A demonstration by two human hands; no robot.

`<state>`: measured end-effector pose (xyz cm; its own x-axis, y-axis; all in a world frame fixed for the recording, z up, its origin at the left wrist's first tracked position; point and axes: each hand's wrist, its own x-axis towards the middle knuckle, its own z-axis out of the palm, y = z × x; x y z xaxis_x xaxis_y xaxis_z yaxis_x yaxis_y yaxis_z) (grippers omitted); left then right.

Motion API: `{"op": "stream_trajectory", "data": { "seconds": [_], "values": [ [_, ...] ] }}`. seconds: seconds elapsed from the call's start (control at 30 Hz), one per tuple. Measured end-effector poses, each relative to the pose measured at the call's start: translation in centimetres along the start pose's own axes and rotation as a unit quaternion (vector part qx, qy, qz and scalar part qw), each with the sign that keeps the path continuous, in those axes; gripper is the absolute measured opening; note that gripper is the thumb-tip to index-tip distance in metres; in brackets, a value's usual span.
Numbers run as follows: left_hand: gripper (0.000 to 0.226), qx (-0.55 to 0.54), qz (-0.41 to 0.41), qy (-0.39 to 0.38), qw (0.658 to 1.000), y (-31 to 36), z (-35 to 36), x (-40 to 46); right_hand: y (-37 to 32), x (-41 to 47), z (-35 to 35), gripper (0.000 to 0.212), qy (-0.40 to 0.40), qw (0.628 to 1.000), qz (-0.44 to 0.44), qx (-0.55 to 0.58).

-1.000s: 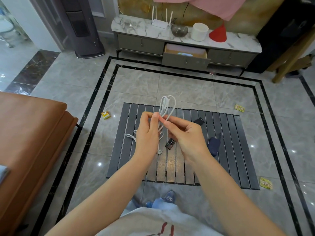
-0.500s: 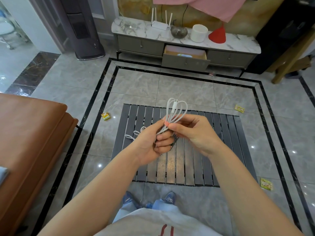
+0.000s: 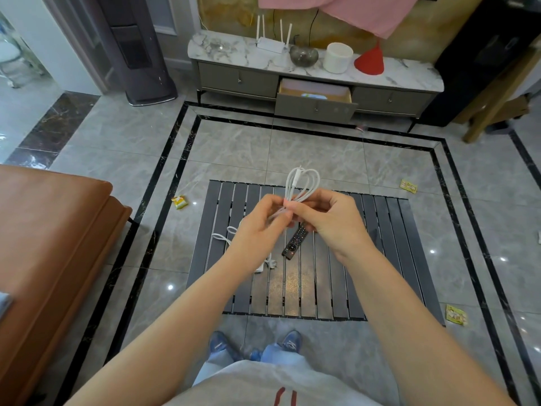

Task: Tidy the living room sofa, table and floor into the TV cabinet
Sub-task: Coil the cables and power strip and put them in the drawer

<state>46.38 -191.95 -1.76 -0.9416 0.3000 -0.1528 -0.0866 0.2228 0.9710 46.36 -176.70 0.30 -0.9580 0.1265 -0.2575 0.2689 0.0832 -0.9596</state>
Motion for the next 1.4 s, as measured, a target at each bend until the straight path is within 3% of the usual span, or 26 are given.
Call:
{"op": "stream_trajectory", "data": {
  "seconds": [0.1, 0.2, 0.4, 0.63, 0.87, 1.17, 1.4],
  "values": [
    [0.015, 0.129, 0.037, 0.003, 0.991, -0.2, 0.0, 0.0, 0.2, 0.2, 0.1, 0.021, 0.027, 0.999, -0.004, -0.036],
    [0.006, 0.172, 0.07, 0.049, 0.981, 0.2, 0.1, 0.3, 0.3, 0.3, 0.2, 0.022, 0.039, 0.998, -0.011, -0.044],
    [0.017, 0.11, 0.044, 0.086, 0.989, 0.1, 0.5, 0.4, -0.2, -0.5, 0.8, 0.013, 0.002, 1.0, -0.008, 0.021],
    [0.022, 0.049, 0.005, 0.144, 0.988, -0.4, 1.4, 0.8, 0.5, -0.7, 2.7, 0.008, 0.055, 0.997, -0.017, 0.05],
    [0.015, -0.013, -0.026, 0.093, 0.995, 0.0, 0.1, 1.2, 0.4, -0.6, 2.2, 0.007, 0.074, 0.994, -0.073, -0.026],
    [0.015, -0.066, -0.041, 0.071, 0.994, 0.4, -0.3, 1.6, 0.1, -0.1, 1.7, 0.012, 0.032, 0.997, -0.019, 0.066],
    [0.021, -0.126, -0.034, 0.084, 0.988, 0.9, 0.4, 1.4, 0.1, -0.5, 2.5, 0.011, 0.087, 0.993, -0.037, 0.075]
  ]
}}
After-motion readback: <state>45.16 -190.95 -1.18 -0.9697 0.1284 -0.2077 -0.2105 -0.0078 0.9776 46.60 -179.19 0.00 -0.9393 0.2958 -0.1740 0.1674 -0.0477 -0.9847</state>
